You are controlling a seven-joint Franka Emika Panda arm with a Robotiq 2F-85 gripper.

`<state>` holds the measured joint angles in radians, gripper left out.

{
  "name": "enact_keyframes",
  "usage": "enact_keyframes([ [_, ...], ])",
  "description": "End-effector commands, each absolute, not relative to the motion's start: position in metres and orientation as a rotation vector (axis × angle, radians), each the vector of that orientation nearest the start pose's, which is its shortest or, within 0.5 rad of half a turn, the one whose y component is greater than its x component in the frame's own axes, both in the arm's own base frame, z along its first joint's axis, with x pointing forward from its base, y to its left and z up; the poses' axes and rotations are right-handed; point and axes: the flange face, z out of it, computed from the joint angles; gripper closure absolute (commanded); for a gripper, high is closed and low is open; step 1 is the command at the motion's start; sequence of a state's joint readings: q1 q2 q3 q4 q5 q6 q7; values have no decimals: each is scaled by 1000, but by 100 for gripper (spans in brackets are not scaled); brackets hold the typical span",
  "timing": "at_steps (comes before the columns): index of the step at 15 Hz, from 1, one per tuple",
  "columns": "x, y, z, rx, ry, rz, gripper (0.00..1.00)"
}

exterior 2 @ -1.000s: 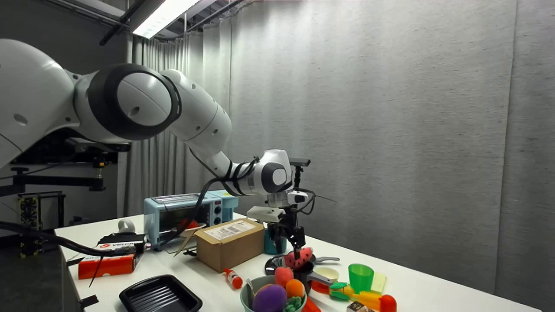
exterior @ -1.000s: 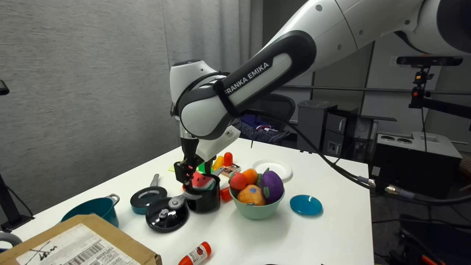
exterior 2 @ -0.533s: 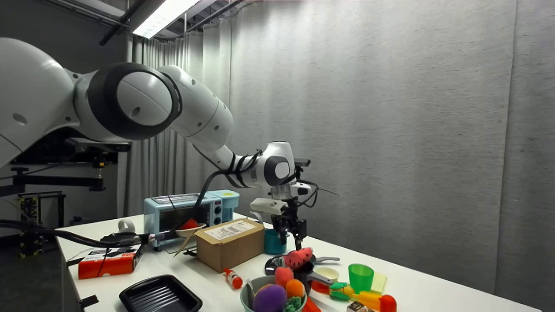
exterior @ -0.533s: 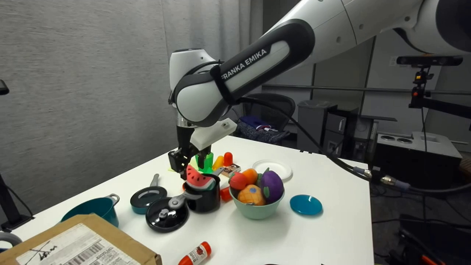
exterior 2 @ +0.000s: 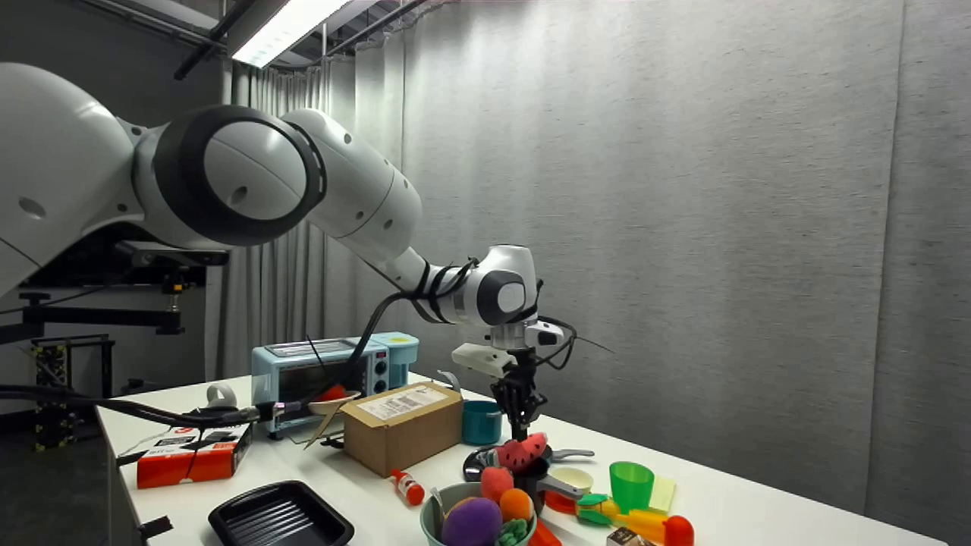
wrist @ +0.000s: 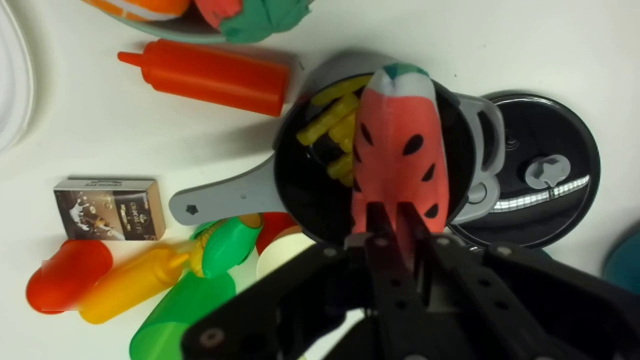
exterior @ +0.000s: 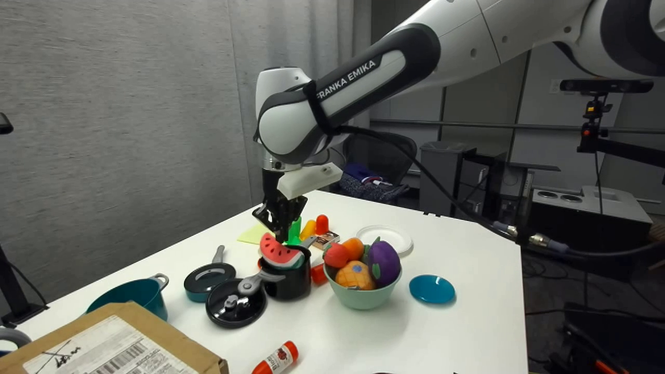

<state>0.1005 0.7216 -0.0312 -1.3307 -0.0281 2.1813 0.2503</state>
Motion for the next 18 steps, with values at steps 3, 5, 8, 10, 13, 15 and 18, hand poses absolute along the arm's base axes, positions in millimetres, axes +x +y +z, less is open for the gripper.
enact_keyframes([
  [3,753,49,299,-3098,254,-183,100],
  [5,753,47,289,-3109,257,-153,100],
  [8,753,46,273,-3108,263,-114,100],
  [10,755,46,267,-3102,270,-123,100],
  [13,755,49,257,-3107,253,-93,100],
  [15,756,51,251,-3112,247,-78,100],
  [18,759,53,243,-3117,242,-68,100],
])
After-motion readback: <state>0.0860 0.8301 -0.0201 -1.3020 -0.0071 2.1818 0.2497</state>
